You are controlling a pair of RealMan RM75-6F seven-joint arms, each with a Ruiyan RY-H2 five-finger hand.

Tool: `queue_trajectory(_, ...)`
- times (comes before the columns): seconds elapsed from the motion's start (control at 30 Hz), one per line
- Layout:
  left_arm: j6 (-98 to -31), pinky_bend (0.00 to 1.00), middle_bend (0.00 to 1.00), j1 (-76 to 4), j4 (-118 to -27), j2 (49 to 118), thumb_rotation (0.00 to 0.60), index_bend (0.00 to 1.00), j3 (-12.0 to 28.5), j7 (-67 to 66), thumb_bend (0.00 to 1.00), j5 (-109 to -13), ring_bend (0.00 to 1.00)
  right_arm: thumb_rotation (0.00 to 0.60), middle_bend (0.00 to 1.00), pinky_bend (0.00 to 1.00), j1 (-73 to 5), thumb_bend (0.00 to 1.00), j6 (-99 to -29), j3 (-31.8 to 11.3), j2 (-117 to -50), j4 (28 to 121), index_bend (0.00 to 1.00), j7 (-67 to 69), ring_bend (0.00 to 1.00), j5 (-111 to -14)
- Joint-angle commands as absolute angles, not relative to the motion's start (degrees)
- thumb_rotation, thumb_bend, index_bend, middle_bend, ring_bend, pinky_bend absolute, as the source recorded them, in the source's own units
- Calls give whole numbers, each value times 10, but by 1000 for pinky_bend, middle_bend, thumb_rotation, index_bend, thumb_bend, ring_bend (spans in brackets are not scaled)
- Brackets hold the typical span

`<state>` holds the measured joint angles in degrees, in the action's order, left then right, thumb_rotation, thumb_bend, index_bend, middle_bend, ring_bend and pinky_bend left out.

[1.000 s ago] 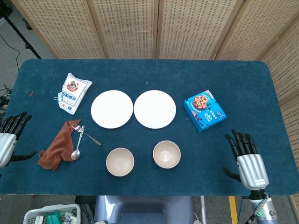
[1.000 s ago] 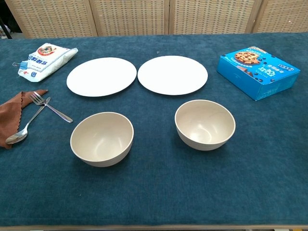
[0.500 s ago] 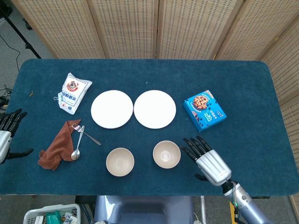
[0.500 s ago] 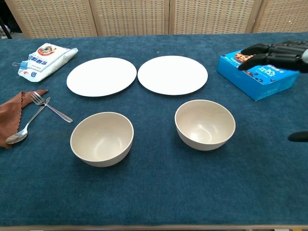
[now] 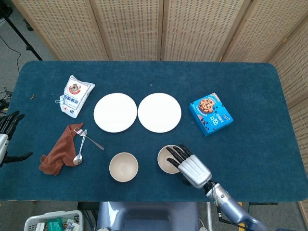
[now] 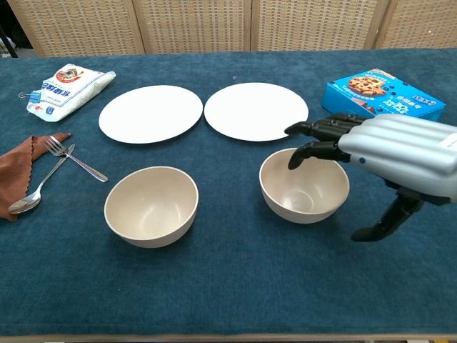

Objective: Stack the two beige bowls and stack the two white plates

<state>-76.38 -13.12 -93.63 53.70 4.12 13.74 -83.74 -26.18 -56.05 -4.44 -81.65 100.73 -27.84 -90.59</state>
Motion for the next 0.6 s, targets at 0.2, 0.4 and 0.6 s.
queue_trajectory(0.2,-763,0,0,-131,-935,534,600,0,43,147,0,-834,0,600,0,0,-286,328,-543,-52,-871,951,369,-332,0,-859)
queue_trajectory(0.4,-760,0,0,-131,-933,532,600,0,44,154,0,-833,0,600,9,0,-293,539,-562,-48,-894,921,531,-319,0,-865)
queue_trajectory(0.6,-759,0,0,-131,-933,533,600,0,44,153,0,-833,0,600,29,0,-297,575,-586,-42,-899,913,639,-311,0,-884)
